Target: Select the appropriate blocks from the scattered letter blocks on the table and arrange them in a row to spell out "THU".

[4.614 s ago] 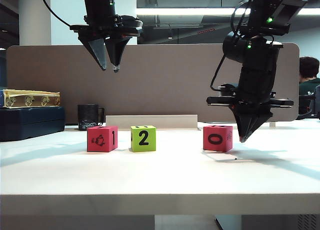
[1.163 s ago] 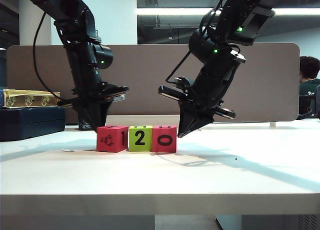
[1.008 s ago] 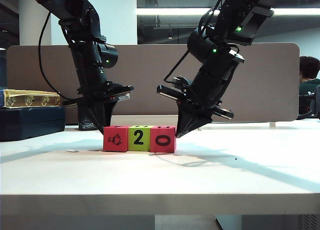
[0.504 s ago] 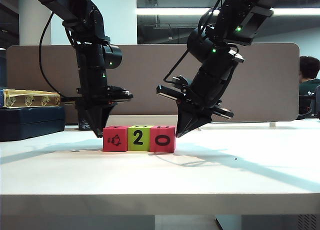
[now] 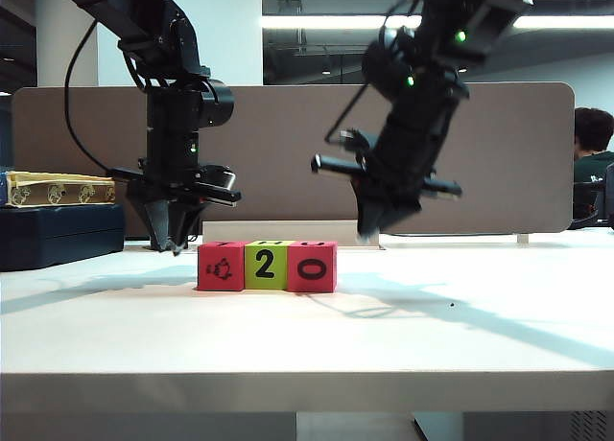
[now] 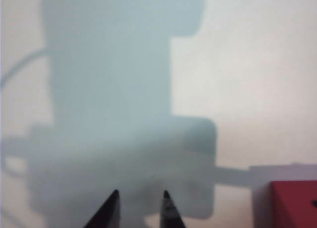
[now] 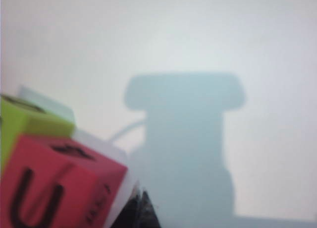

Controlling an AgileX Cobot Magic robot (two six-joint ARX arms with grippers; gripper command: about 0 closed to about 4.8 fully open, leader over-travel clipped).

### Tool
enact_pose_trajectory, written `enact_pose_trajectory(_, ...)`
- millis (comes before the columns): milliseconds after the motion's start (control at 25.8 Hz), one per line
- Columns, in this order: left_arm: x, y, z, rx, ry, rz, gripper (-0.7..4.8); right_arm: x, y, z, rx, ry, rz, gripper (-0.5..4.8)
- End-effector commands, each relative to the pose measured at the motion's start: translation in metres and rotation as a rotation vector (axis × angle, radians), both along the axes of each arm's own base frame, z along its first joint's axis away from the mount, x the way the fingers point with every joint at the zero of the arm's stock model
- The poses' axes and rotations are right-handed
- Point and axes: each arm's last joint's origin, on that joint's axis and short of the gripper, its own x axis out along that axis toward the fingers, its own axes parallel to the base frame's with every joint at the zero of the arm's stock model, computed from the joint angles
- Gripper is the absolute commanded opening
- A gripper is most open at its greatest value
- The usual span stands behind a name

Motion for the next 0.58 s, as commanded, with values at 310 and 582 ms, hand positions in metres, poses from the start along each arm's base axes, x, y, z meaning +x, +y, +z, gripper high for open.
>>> enact_pose_trajectory(310,-0.034,0.010,0.080,-0.078,-0.088,-0.061,0.31,-0.006,0.005,0.079,-0.099,0.040,0.078,-0.09)
enact_pose_trajectory(582,-0.071,0.017,0.116,-0.173,0.011,-0.100,0.14,-0.032,-0.002,0.115,-0.166,0.122,0.136,-0.09)
